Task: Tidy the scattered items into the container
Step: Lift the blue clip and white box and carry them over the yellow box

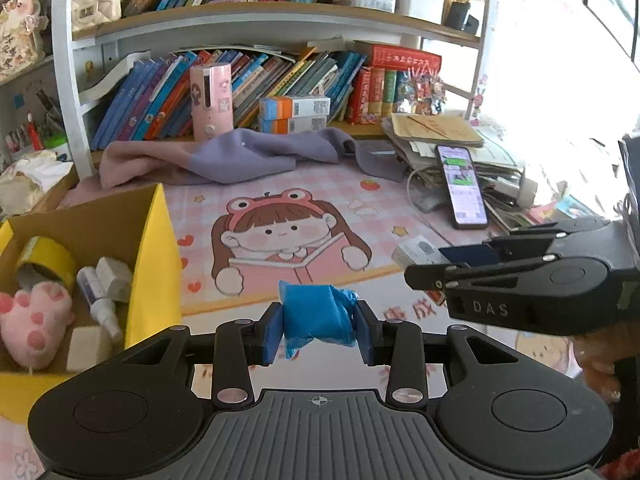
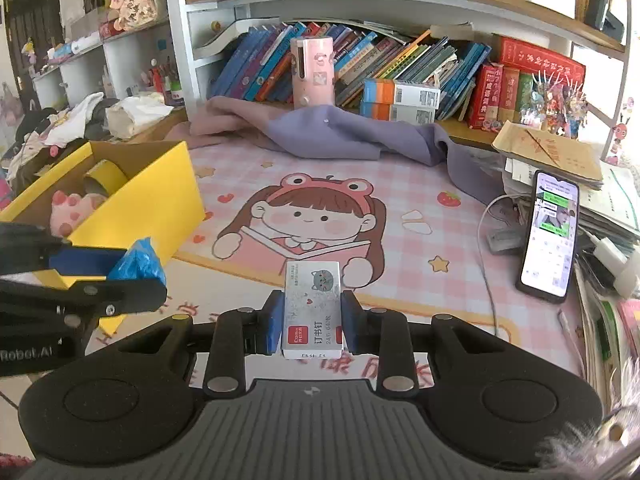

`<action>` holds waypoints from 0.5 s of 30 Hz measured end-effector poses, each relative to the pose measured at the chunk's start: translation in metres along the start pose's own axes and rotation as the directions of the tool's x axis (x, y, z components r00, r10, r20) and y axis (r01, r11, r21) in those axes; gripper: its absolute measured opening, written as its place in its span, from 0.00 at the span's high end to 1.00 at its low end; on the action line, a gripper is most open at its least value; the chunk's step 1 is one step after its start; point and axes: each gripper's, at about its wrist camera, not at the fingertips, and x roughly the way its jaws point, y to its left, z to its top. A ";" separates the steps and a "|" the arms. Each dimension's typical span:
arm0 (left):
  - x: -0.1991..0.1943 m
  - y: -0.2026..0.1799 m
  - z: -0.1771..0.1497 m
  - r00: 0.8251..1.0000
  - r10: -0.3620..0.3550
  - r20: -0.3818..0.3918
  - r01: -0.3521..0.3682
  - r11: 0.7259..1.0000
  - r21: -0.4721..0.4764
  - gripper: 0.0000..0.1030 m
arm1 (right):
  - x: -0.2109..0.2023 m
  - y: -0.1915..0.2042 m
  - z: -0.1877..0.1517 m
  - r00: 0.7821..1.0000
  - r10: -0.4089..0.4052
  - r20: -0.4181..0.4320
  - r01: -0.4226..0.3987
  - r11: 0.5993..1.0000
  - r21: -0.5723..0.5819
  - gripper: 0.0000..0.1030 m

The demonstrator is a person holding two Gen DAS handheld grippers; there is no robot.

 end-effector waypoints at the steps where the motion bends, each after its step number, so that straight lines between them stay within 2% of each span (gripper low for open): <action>1: -0.005 0.001 -0.004 1.000 -0.002 0.002 0.002 1.000 0.001 0.65 | -0.003 0.005 -0.002 1.000 -0.005 0.003 0.005 1.000 0.001 0.73; 15: -0.080 0.017 -0.075 0.998 -0.057 0.017 0.058 0.998 -0.020 0.66 | -0.065 0.090 -0.064 0.998 -0.069 -0.013 0.068 0.996 -0.051 0.73</action>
